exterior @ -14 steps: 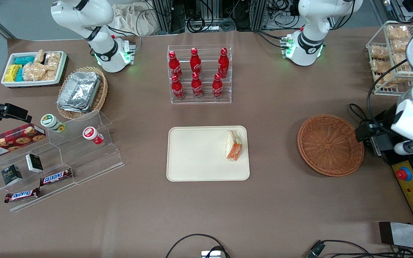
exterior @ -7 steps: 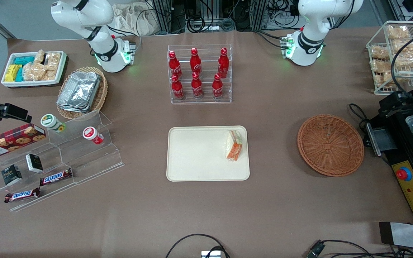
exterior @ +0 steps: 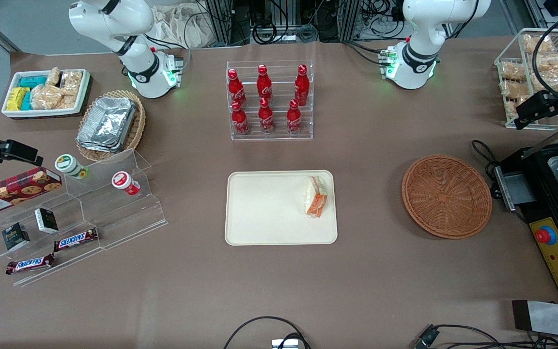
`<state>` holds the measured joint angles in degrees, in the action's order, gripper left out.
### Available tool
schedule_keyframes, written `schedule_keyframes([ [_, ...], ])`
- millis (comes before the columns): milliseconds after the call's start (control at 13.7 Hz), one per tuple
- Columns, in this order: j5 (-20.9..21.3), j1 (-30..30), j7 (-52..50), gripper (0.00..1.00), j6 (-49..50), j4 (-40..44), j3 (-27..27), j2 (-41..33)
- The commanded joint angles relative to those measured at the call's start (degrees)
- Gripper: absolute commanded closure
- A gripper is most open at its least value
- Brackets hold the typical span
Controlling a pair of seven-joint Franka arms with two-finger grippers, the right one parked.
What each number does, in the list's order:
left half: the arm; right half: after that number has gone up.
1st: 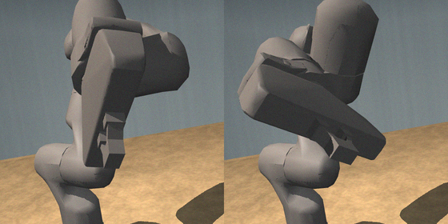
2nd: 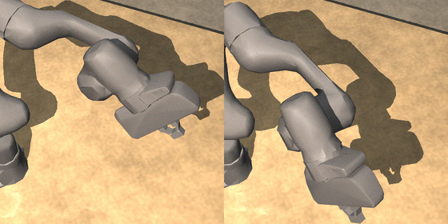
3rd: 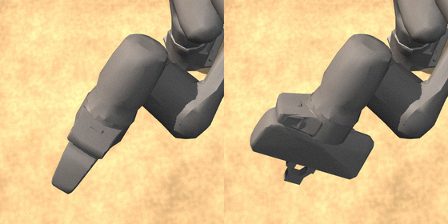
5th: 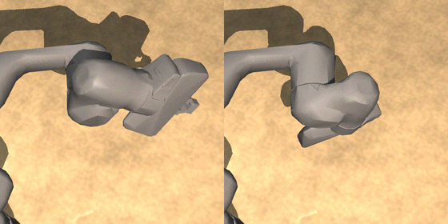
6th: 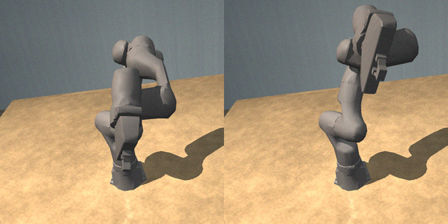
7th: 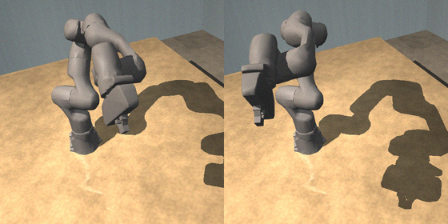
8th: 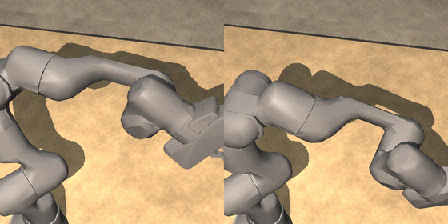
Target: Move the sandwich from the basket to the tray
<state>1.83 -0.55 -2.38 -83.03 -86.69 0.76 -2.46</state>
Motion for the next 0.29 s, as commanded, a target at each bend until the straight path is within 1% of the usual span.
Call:
schedule_keyframes([
  [0, -0.9, 0.8, 0.7, 0.00, 0.5, -0.9, -0.6, -1.1],
  [218, -0.9, 1.2, 0.4, 0.00, 0.4, -1.0, -0.6, -1.0],
])
